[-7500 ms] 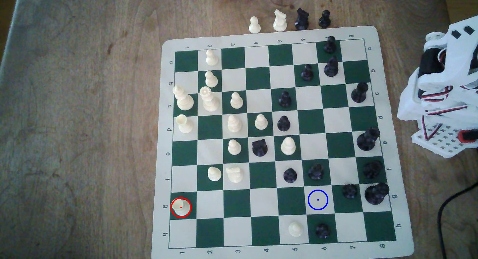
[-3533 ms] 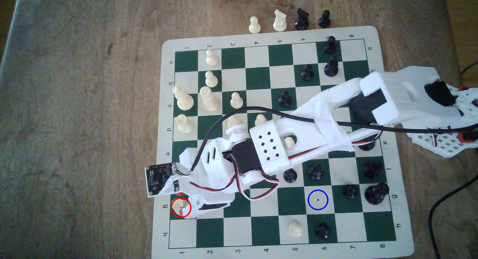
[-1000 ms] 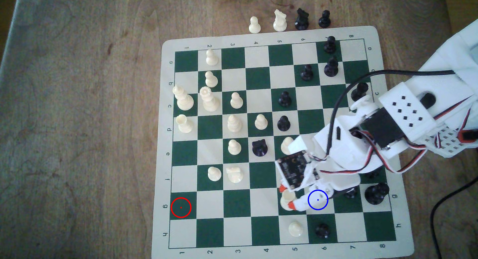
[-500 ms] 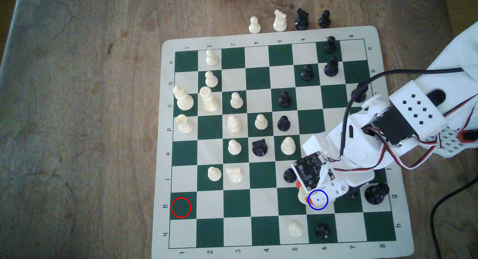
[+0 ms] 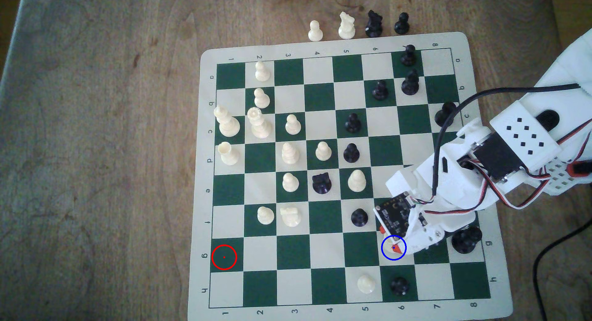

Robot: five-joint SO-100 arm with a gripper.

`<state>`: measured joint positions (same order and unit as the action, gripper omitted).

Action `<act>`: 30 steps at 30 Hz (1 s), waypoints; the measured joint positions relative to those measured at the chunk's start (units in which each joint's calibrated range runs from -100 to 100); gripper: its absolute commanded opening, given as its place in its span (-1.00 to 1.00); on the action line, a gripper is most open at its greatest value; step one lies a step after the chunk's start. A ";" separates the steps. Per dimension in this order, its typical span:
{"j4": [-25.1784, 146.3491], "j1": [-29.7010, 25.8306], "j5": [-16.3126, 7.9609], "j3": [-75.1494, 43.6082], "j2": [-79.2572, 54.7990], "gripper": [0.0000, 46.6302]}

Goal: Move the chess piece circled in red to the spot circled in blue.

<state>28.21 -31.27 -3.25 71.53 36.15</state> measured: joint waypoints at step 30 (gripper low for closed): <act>-1.75 -1.03 0.05 0.00 -2.43 -0.74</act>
<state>26.45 -32.30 -3.20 71.53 33.72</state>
